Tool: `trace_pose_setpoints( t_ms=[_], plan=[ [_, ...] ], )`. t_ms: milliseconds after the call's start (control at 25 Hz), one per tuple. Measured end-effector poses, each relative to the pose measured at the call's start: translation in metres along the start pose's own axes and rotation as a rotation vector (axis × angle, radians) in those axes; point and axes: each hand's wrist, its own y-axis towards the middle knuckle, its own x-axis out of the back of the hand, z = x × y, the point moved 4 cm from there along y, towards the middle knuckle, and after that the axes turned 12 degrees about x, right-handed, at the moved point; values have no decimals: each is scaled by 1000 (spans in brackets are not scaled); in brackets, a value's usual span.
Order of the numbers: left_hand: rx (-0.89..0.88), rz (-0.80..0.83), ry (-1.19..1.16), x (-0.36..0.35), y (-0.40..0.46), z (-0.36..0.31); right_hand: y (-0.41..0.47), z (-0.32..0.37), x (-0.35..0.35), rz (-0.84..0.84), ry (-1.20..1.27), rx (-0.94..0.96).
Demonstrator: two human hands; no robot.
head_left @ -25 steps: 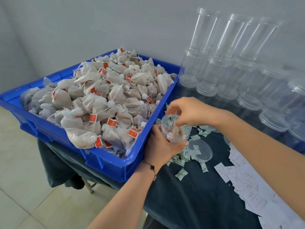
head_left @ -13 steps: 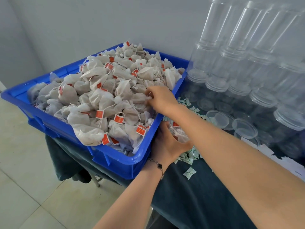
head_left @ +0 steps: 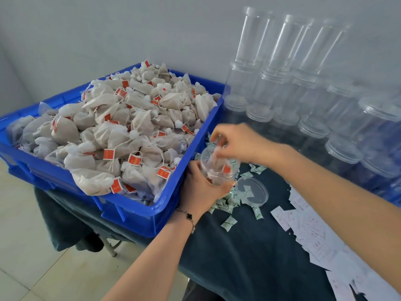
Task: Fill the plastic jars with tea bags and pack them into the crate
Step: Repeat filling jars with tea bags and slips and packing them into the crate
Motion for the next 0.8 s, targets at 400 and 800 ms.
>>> trace_pose_setpoints(
  t_ms=[400, 800],
  plan=[
    [-46, 53, -67, -7, -22, -33, -48, -74, 8, -458, 120, -234],
    [-245, 266, 142, -54, -64, -46, -55, -132, -79, -75, 67, -230]
  ],
)
